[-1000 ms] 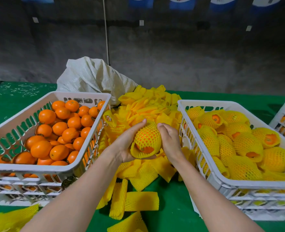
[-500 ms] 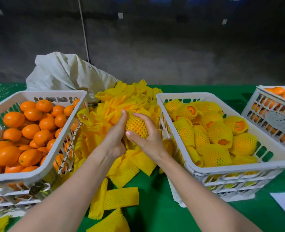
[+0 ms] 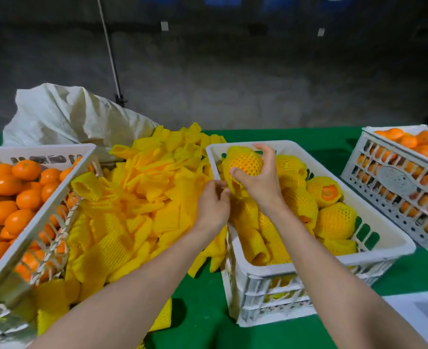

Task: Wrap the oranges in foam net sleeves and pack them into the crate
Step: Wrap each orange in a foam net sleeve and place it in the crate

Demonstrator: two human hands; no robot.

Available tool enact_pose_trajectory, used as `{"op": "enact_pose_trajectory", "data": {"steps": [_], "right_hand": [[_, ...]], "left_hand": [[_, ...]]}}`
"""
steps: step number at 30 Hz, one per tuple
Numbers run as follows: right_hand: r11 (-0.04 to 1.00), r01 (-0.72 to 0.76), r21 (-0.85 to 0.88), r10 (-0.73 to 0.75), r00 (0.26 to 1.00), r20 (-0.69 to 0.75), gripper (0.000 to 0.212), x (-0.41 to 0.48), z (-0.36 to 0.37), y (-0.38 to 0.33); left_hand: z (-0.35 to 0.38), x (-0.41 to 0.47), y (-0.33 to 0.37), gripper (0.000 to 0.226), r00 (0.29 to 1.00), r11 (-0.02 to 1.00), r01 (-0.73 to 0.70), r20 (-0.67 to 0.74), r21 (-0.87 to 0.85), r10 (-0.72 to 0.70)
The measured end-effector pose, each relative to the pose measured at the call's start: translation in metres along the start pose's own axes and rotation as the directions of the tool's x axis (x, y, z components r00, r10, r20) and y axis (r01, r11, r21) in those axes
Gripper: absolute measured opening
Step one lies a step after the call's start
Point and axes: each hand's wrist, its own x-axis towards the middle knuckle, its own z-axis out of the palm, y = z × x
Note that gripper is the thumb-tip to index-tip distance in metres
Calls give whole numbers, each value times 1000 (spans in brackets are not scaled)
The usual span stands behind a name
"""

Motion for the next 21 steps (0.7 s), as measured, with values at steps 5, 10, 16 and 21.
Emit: {"op": "enact_pose_trajectory", "data": {"steps": [5, 10, 16, 21], "right_hand": [[978, -7, -206, -7, 998, -65, 60, 56, 4, 25], [890, 69, -451, -30, 995, 93, 58, 96, 38, 44], [447, 165, -879, 276, 909, 311, 52, 115, 65, 68], [306, 294, -906, 399, 824, 402, 77, 111, 59, 69]], "left_hand": [[37, 40, 2, 34, 981, 894, -177, 149, 411, 126], [44, 53, -16, 34, 981, 760, -194, 145, 621, 132], [45, 56, -22, 32, 986, 781, -163, 129, 603, 105], [42, 51, -20, 23, 977, 839, -212, 81, 501, 198]]}}
